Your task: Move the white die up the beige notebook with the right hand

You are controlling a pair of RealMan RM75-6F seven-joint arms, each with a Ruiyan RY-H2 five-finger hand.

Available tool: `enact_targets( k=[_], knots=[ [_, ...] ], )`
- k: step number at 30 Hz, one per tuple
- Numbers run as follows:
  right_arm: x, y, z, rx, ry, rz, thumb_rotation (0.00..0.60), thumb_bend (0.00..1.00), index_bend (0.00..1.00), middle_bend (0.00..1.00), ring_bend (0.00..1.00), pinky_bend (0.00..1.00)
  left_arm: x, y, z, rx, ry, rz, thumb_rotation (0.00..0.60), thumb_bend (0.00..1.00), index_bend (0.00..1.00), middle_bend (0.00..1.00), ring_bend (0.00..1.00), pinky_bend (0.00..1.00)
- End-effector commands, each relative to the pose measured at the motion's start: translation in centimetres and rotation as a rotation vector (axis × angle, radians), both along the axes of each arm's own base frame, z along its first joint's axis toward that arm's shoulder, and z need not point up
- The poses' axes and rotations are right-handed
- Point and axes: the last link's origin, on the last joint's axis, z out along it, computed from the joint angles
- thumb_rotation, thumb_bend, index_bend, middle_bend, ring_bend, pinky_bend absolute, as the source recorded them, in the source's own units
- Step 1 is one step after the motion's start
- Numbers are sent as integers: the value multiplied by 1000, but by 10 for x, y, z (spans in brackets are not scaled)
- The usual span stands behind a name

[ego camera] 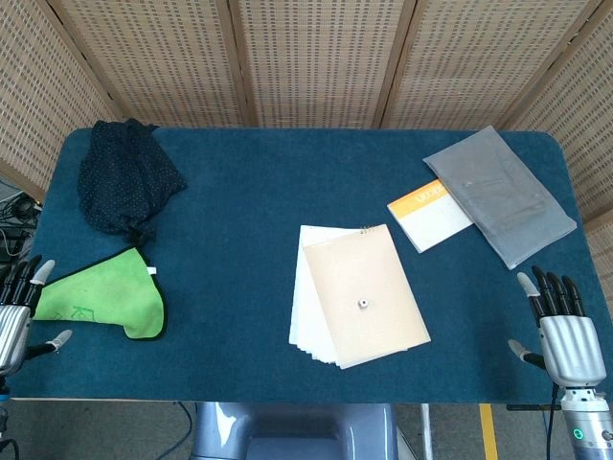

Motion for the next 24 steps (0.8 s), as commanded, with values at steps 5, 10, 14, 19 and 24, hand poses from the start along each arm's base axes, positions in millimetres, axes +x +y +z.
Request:
enact_targets(
  k=[5, 10, 14, 19, 24],
  knots=[
    [0, 0, -1, -3, 1, 2, 600, 114, 0, 0, 0, 0, 0, 1, 0, 7, 2, -1, 600, 0, 0, 0, 0, 0],
    [0, 0, -1, -1, -5, 0, 600, 113, 0, 0, 0, 0, 0, 0, 2, 17, -1, -2, 600, 0, 0, 0, 0, 0],
    [1, -1, -2, -1, -6, 5, 600, 113, 0, 0, 0, 0, 0, 0, 3, 22, -3, -5, 600, 0, 0, 0, 0, 0],
    [3, -3, -6, 1, -6, 11, 600, 114, 7, 0, 0, 0, -2, 0, 3, 17, -10, 3, 600, 0, 0, 0, 0, 0],
    [14, -18, -14, 15, -15, 34, 600, 113, 131, 0, 0, 0, -3, 1, 3, 12, -13, 12, 600, 0, 0, 0, 0, 0]
  ],
)
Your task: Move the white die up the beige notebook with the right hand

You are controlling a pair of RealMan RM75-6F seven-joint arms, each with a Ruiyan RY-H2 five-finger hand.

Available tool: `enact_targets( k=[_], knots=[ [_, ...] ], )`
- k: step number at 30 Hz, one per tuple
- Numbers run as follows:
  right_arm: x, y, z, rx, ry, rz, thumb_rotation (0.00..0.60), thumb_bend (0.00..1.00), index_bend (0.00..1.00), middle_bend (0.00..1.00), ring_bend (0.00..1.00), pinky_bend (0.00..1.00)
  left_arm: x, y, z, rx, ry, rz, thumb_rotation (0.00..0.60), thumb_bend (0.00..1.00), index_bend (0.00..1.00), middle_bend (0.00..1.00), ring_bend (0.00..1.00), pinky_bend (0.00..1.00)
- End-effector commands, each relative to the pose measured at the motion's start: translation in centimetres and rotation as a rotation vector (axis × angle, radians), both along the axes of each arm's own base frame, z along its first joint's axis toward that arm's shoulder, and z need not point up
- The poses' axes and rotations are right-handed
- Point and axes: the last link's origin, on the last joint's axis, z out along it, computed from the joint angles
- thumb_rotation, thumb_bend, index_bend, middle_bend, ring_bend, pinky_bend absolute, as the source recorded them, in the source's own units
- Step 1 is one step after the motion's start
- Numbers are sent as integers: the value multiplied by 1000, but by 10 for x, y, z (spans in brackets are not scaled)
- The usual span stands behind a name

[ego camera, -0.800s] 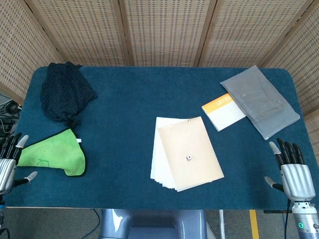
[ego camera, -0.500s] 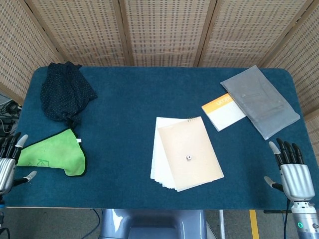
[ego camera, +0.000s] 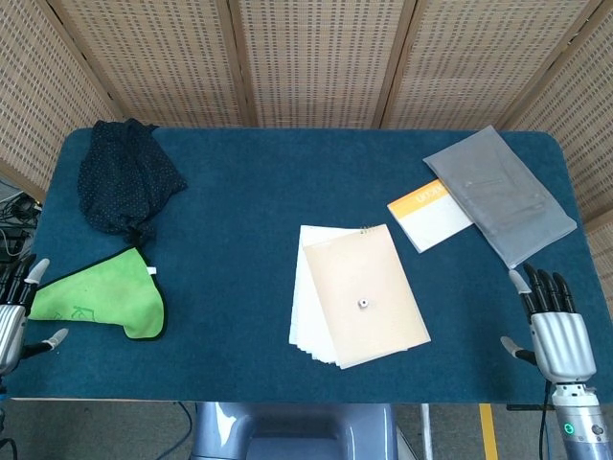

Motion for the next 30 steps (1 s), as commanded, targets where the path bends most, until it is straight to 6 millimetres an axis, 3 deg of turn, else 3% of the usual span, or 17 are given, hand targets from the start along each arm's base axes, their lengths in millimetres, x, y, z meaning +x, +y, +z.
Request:
enact_targets(
  k=[1, 5, 9, 15, 21, 30],
  knots=[
    [10, -14, -5, 14, -6, 24, 600, 113, 157, 0, 0, 0, 0, 1, 0, -1, 0, 3, 600, 0, 0, 0, 0, 0],
    [34, -45, -17, 42, -22, 67, 600, 113, 240, 0, 0, 0, -1, 2, 0, -2, -3, 5, 600, 0, 0, 0, 0, 0],
    [58, -78, -42, 108, -33, 82, 600, 110, 277, 0, 0, 0, -2, 3, -1, -5, -2, 12, 600, 0, 0, 0, 0, 0],
    [91, -108, -84, 185, -59, 100, 600, 137, 376, 29, 0, 7, -4, 6, -3, -14, -5, 21, 600, 0, 0, 0, 0, 0],
    [106, -122, -121, 244, -80, 83, 600, 188, 445, 79, 0, 26, -6, 7, -4, -26, -9, 26, 600, 0, 0, 0, 0, 0],
    [109, -123, -151, 295, -99, 61, 600, 280, 495, 120, 0, 32, -7, 9, -6, -38, -10, 28, 600, 0, 0, 0, 0, 0]
  ],
)
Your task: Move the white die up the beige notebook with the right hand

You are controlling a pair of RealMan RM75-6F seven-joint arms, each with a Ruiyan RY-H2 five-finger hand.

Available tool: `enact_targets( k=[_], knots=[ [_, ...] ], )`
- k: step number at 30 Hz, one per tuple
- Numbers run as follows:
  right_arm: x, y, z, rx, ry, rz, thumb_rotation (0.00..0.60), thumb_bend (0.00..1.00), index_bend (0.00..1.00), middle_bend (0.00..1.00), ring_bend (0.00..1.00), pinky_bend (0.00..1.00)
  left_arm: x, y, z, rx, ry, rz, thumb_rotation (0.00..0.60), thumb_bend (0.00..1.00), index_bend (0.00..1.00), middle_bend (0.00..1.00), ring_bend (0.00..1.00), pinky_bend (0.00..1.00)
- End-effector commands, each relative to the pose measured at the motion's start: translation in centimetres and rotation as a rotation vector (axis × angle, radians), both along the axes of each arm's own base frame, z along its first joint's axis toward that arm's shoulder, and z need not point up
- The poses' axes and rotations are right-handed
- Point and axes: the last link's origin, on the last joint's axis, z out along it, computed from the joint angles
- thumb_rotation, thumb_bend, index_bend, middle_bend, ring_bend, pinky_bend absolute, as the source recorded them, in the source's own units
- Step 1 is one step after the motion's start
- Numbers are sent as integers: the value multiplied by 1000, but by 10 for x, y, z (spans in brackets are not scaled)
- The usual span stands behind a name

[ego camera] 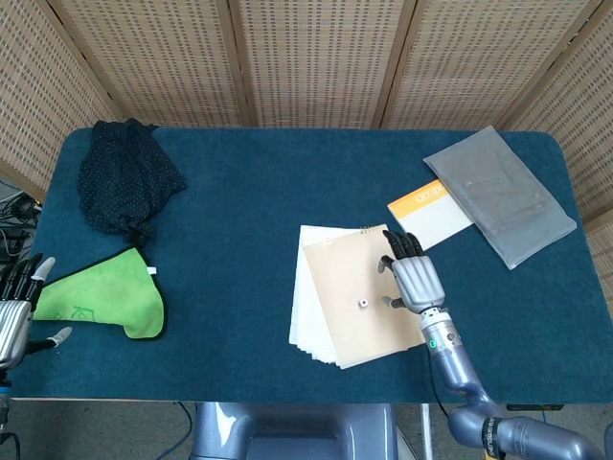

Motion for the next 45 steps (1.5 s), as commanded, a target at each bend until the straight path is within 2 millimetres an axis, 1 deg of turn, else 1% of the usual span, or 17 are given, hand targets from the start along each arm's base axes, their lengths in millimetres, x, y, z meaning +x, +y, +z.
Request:
enact_targets(
  k=[1, 10, 16, 26, 35, 45],
  knots=[
    [1, 3, -8, 19, -1, 0, 600, 284, 496, 120, 0, 32, 0, 0, -1, -2, 1, 1, 600, 0, 0, 0, 0, 0],
    [13, 13, -24, 57, 6, 36, 600, 323, 510, 130, 0, 32, 2, 0, -3, -11, 8, -6, 600, 0, 0, 0, 0, 0],
    [10, 14, -34, 84, 37, 31, 600, 376, 514, 131, 0, 33, 2, 0, -2, -7, 4, -3, 600, 0, 0, 0, 0, 0],
    [1, 13, -40, 98, 47, -1, 600, 410, 517, 134, 0, 33, 1, 1, -3, -11, 5, 0, 600, 0, 0, 0, 0, 0],
    [7, 16, -44, 113, 40, 13, 600, 416, 518, 135, 0, 36, 1, 2, -4, -16, 7, 1, 600, 0, 0, 0, 0, 0],
    [5, 11, -50, 123, 48, -5, 600, 428, 525, 139, 0, 38, 1, 2, -3, -12, 3, 1, 600, 0, 0, 0, 0, 0]
  ],
)
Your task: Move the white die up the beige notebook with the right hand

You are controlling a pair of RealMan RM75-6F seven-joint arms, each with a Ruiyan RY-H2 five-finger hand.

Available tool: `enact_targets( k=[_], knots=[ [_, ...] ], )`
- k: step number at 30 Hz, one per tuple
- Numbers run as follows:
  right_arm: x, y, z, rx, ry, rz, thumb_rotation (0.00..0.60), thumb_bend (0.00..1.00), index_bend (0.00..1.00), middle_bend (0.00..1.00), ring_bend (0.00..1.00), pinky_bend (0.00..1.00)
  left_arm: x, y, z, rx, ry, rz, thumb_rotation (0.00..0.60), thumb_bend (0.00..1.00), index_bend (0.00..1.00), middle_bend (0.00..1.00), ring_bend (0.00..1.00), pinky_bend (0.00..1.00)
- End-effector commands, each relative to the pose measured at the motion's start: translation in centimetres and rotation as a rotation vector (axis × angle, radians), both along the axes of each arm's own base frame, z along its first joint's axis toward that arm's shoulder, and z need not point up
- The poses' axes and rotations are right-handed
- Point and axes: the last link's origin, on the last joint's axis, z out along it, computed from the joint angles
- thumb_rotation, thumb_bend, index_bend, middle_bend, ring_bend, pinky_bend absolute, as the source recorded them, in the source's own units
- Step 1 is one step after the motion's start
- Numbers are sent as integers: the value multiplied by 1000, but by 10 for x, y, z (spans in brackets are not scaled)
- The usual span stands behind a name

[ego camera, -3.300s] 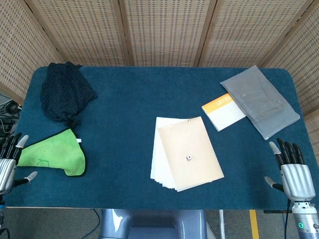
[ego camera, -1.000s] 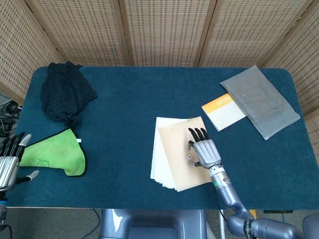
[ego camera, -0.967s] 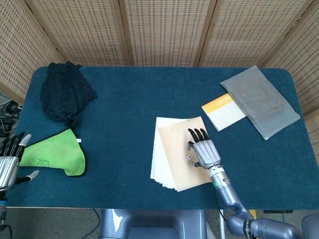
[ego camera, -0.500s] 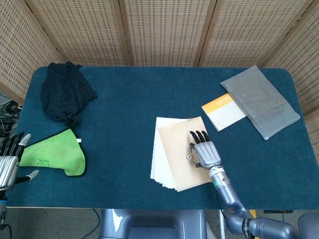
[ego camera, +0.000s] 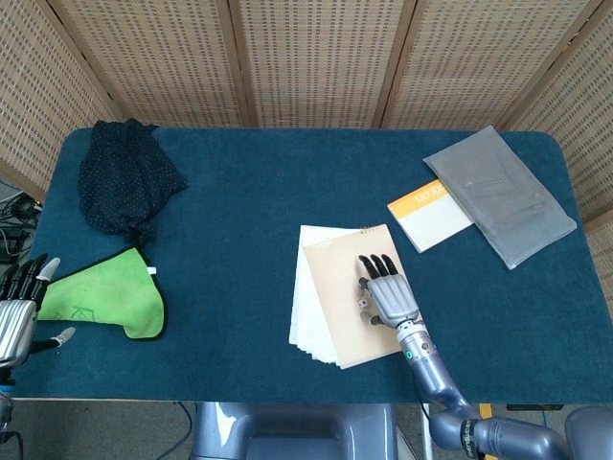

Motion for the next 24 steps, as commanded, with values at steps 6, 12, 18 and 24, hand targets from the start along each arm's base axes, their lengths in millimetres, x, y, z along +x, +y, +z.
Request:
enact_targets(
  k=[6, 12, 18, 24],
  knots=[
    [1, -1, -3, 6, 1, 0, 600, 529, 555, 158, 0, 40, -1, 0, 0, 0, -2, 2, 600, 0, 0, 0, 0, 0],
    [5, 1, -4, 7, -2, -1, 600, 551, 553, 153, 0, 40, -1, 1, 0, -5, -3, 3, 600, 0, 0, 0, 0, 0],
    [10, -3, 4, -13, -5, 11, 600, 542, 546, 145, 0, 40, -1, 1, 0, -3, -4, 4, 600, 0, 0, 0, 0, 0],
    [29, -17, 33, -95, -26, 58, 600, 538, 540, 141, 0, 40, -2, 1, 1, 0, -6, 5, 600, 0, 0, 0, 0, 0]
  ],
)
